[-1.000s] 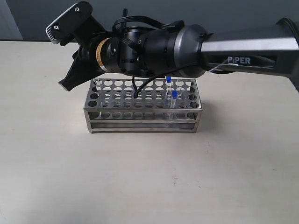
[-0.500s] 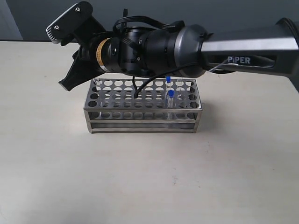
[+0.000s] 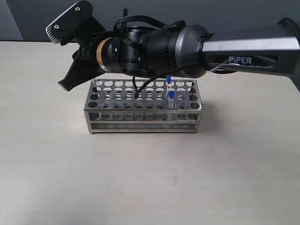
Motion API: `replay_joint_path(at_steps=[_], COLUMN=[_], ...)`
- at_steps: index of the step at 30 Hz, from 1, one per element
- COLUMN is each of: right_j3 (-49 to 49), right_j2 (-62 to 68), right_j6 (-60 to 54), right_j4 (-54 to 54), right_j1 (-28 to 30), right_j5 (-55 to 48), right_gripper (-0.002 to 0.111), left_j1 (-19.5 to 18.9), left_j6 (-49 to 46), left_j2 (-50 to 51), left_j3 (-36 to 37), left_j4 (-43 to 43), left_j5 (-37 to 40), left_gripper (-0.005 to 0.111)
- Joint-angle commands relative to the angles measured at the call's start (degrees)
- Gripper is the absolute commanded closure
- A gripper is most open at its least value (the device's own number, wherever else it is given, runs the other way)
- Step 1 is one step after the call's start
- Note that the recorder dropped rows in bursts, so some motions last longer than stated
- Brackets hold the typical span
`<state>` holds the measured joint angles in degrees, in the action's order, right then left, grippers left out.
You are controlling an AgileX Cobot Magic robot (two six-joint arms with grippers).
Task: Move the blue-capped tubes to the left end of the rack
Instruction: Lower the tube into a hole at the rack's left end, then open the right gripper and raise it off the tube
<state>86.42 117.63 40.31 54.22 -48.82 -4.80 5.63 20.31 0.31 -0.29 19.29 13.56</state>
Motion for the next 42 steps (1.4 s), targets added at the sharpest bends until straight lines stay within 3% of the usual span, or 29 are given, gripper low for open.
replay_joint_path(at_steps=[1,11,42], right_j3=[-0.3,-0.4,-0.3], right_j2=[-0.1,-0.1,-0.1], right_j6=[0.3,0.3,0.3], right_j4=[-1.0,-2.5,0.4], right_j1=[0.1,0.1,2.1], right_j5=[-0.5,-3.5,0.4], right_gripper=[0.109,0.109,0.109], left_j1=[0.3,0.3,0.3], left_j6=[0.1,0.1,0.1], left_j2=[-0.3,-0.3,-0.3], left_j3=[0.2,0.2,0.2], left_j4=[-0.1,-0.2,-0.1], left_j5=[-0.2,-0.2,-0.2], left_gripper=[0.106,0.106,0.106])
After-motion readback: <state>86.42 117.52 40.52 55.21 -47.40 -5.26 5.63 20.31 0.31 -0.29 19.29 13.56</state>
